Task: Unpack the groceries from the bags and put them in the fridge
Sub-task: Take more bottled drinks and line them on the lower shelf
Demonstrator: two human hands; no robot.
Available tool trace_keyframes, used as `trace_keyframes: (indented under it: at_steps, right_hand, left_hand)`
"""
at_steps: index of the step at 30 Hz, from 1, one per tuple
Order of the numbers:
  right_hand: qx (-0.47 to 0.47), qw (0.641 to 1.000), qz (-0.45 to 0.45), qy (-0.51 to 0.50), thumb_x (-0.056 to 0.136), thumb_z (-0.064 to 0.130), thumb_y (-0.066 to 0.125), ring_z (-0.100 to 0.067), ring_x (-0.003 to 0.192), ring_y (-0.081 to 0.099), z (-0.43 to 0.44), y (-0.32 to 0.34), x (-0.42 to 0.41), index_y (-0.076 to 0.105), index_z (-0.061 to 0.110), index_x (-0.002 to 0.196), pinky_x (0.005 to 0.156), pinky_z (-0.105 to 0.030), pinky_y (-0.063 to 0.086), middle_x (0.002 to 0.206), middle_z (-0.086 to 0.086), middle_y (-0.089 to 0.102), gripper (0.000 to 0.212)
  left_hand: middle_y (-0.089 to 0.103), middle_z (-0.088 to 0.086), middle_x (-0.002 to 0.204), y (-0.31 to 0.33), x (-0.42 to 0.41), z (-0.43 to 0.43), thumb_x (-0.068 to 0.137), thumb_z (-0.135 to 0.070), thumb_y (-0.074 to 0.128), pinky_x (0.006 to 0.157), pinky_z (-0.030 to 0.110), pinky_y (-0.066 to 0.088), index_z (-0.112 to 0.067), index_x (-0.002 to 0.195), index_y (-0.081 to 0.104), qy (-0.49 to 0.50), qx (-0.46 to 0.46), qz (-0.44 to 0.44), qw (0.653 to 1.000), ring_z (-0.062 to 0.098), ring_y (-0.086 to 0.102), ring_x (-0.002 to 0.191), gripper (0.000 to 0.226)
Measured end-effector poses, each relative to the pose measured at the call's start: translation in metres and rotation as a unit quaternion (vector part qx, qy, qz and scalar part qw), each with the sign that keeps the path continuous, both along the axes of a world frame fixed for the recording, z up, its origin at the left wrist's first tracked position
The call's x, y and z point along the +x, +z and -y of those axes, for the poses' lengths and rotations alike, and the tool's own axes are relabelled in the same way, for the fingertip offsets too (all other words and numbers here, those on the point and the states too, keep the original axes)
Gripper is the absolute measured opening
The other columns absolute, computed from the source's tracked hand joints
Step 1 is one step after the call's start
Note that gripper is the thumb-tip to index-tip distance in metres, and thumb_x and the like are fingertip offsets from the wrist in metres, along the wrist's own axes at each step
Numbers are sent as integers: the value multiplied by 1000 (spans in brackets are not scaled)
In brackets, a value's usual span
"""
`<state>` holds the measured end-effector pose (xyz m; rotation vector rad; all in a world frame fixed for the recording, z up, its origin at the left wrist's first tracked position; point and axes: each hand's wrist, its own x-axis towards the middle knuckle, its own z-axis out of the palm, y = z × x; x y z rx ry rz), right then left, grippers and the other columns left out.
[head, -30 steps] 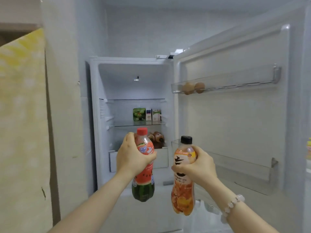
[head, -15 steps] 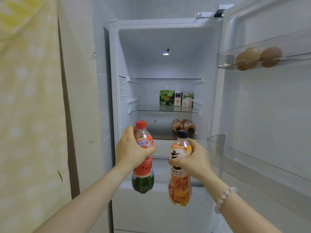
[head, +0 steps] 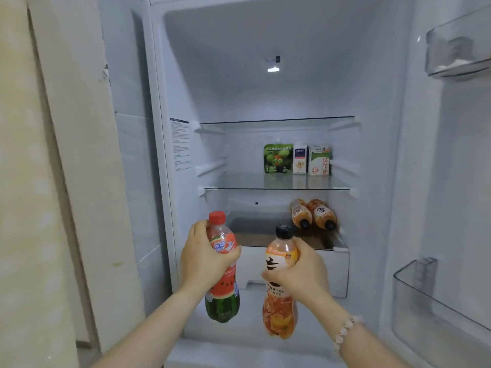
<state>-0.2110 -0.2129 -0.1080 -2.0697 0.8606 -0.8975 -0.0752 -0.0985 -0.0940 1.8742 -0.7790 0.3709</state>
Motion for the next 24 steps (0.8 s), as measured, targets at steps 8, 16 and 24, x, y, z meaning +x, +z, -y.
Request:
trace_keyframes:
  at_steps: [8, 16, 24]
  right_hand:
    - [26, 999, -20, -38, 59, 34, 87, -15, 104, 58, 50, -27, 59, 47, 30, 125, 86, -30, 52, 117, 7, 59, 77]
    - [24, 997, -15, -74, 54, 27, 89, -11, 98, 60, 89, -49, 96, 54, 29, 117, 83, -27, 53, 108, 9, 62, 71]
    - [33, 996, -7, -83, 55, 30, 85, -7, 91, 60, 110, -63, 113, 59, 30, 107, 79, -23, 51, 100, 11, 63, 59]
  left_hand:
    - [48, -10, 102, -32, 51, 60, 62, -38, 83, 70, 22, 48, -22, 115, 45, -26, 35, -16, 999, 14, 58, 93, 67]
    - [48, -14, 94, -43, 81, 109, 61, -33, 84, 59, 7, 34, -32, 104, 41, -105, 21, -9, 994, 5, 53, 84, 61]
    - [48, -18, 92, -66, 95, 132, 56, -31, 85, 60, 9, 37, -35, 103, 41, -143, 11, -26, 989, 4, 55, 83, 64]
